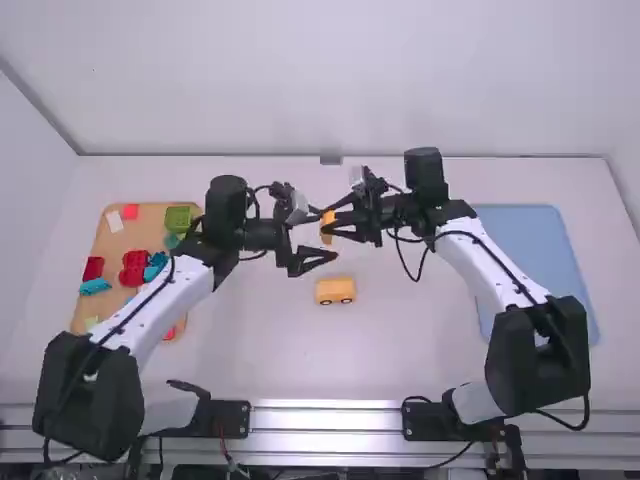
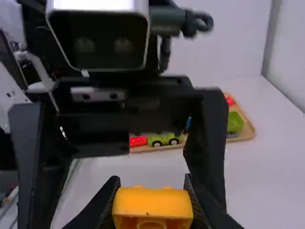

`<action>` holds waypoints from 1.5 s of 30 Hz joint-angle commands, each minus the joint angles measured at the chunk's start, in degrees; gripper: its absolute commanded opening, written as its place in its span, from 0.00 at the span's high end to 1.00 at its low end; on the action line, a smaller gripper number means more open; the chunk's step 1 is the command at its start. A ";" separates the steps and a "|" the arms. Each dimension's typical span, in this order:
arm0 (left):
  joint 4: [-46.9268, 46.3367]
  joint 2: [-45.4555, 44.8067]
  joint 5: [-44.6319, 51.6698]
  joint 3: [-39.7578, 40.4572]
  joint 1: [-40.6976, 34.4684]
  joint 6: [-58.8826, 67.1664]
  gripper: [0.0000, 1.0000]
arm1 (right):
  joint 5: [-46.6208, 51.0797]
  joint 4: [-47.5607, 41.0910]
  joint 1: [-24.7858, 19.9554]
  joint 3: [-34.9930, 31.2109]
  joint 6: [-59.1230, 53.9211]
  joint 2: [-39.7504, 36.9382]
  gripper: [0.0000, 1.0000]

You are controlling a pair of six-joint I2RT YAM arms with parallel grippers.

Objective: Assemble lego blocks to make yellow taxi

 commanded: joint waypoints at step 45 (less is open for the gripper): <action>-49.46 9.05 -54.53 17.44 -3.91 2.78 0.98 | 68.43 -6.93 5.99 -4.83 18.84 -19.87 0.02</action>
